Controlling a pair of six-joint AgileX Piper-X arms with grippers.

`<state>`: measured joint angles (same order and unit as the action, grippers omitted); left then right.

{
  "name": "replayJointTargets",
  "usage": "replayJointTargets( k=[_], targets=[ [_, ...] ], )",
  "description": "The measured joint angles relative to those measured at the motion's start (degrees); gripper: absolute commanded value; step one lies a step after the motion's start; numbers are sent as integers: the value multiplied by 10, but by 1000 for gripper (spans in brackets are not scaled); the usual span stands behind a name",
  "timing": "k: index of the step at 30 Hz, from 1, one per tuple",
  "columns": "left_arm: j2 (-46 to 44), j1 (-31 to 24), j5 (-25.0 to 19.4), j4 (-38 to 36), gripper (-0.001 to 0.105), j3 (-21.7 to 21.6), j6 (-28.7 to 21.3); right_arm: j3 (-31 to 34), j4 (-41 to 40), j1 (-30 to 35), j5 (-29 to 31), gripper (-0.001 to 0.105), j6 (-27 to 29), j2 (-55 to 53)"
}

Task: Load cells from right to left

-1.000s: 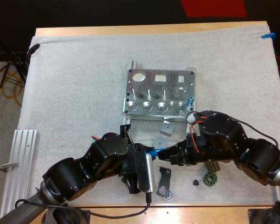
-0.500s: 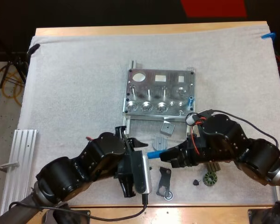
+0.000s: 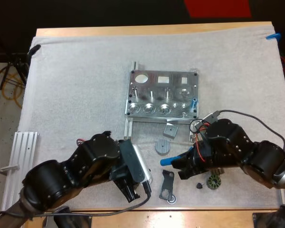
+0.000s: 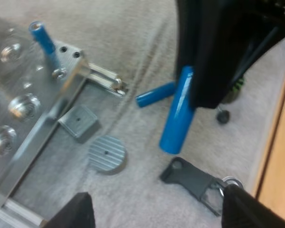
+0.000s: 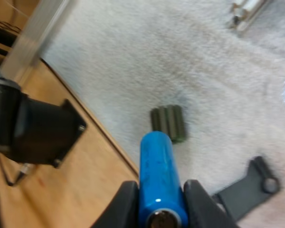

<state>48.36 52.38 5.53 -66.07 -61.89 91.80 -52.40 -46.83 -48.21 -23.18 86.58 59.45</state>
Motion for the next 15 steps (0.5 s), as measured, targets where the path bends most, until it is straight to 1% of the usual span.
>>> replayJointTargets(
  k=[2, 4, 5, 7, 8, 10, 15],
  targets=[
    [-7, 0, -26, 0, 57, 0, 29, -13, -19, 0, 16, 5, 19, 0],
    [-18, 0, -61, -2, 57, 0, 67, -32, -41, 0, 53, 5, 49, 0],
    [-22, 0, -70, -2, 57, 0, 76, -36, -46, 0, 61, 5, 54, 0],
    [-36, 0, -106, 0, 57, 0, 111, -48, -63, 0, 84, 5, 76, 0],
    [-40, 0, -115, 1, 57, 0, 116, -50, -66, 0, 90, 5, 79, 0],
    [-54, 0, -150, 2, 57, 0, 159, -56, -75, 0, 106, 5, 90, 0],
    [-74, 0, -195, 2, 57, 0, 208, -57, -84, 0, 133, 5, 94, 0]
  ],
)
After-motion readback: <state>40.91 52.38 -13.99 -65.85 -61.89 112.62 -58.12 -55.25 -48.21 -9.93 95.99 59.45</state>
